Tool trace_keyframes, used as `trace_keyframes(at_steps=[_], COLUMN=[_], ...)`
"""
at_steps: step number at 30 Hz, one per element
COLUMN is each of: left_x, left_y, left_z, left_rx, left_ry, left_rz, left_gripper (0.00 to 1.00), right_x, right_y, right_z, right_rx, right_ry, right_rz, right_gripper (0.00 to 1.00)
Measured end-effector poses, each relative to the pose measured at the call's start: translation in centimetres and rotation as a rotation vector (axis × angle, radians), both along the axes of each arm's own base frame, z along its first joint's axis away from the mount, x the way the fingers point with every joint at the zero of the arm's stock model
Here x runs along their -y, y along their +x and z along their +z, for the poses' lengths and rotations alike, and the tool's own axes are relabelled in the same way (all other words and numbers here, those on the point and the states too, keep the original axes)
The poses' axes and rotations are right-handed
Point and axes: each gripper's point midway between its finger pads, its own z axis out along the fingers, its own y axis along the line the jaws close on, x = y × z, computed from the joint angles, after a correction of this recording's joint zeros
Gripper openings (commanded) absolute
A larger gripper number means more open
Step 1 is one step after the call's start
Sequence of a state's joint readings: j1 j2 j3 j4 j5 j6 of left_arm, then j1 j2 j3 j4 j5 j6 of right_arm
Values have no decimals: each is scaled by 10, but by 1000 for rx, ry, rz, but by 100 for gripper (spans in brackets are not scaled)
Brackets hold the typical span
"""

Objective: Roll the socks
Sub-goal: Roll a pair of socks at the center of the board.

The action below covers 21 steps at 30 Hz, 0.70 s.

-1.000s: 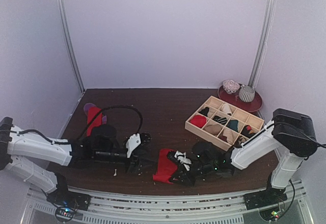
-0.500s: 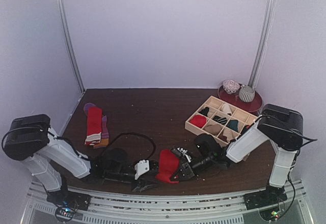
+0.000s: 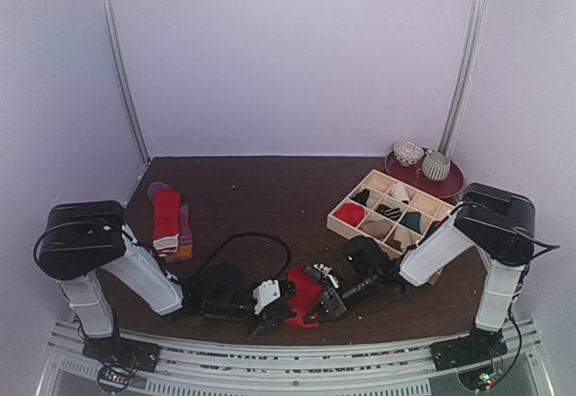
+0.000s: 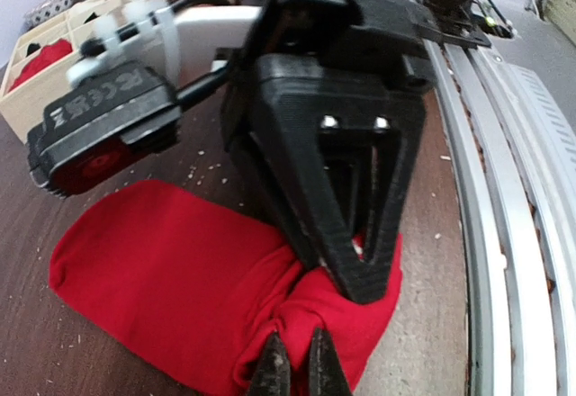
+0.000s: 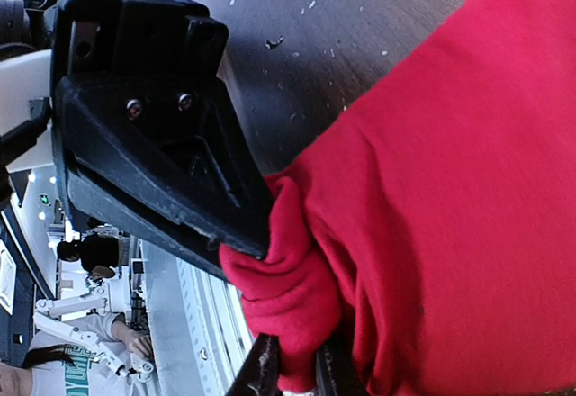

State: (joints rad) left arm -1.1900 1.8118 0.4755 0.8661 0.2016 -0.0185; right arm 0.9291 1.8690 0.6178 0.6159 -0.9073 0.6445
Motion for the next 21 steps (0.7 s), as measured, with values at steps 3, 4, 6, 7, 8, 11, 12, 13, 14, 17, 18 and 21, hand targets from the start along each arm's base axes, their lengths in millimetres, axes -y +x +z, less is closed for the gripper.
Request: trace_keyframes(at_steps=[3, 4, 6, 7, 8, 11, 12, 13, 14, 17, 18, 21], left_x=[4, 4, 4, 3, 1, -5, -5, -4, -4, -1, -1, 0], left_y=[7, 11, 20, 24, 26, 32, 32, 33, 33, 32, 32, 32], left_z=[-1, -2, -4, -5, -7, -11, -12, -12, -13, -14, -14, -14], left_rx=[-45, -75, -146, -189, -224, -338, -371, -398, -422, -477, -483, -503], left_ry=[-5, -7, -11, -13, -13, -4, 1, 7, 14, 31, 34, 43], left_rz=[40, 63, 106, 125, 142, 177, 183, 186, 188, 187, 189, 189], left_gripper=[0, 0, 0, 0, 0, 0, 0, 0, 0, 0, 0, 0], right_x=[2, 3, 6, 7, 8, 5, 2, -2, -4, -7, -6, -3], right_y=[-1, -1, 4, 7, 11, 20, 17, 13, 8, -6, -8, -6], right_z=[3, 6, 14, 21, 30, 67, 80, 90, 96, 88, 81, 51], right_rx=[10, 30, 105, 157, 227, 511, 617, 713, 799, 972, 1001, 1074], right_ry=[-1, -2, -10, -11, -4, 36, 58, 70, 77, 46, 24, -76], right_rz=[7, 13, 6, -1, -5, -13, 1, 14, 32, 99, 119, 177], right_gripper=[26, 27, 28, 30, 32, 35, 35, 36, 36, 36, 36, 38])
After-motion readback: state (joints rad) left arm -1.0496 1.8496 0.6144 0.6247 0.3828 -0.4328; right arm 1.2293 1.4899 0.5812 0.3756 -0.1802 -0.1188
